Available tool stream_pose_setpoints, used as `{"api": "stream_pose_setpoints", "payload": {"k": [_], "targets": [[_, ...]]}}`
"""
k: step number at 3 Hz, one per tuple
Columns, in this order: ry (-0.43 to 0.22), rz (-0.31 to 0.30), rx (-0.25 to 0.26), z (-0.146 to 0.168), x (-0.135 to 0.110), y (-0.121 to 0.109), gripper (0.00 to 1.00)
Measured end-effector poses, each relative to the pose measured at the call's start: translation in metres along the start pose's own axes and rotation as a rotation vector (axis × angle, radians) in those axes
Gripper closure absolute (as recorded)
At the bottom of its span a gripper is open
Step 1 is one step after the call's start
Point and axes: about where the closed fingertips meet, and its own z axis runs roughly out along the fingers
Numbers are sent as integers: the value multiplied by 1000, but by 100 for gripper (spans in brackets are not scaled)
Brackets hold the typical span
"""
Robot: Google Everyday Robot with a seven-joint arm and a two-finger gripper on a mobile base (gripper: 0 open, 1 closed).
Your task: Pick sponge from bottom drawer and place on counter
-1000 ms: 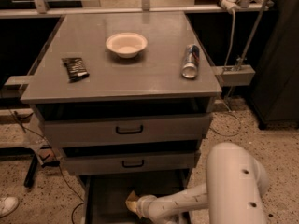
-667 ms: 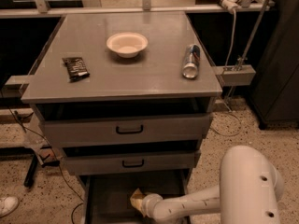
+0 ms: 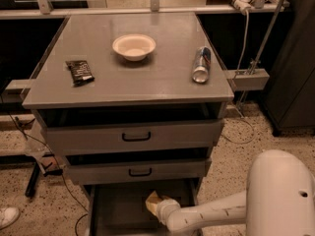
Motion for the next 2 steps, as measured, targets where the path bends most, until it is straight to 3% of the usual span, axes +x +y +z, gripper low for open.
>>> {"api": "stream_pose_setpoints", "payload": {"k": [1, 2], "targets": [[-1, -1, -1, 0, -1, 0, 100], [-42, -23, 0, -21, -23, 0, 100]]}}
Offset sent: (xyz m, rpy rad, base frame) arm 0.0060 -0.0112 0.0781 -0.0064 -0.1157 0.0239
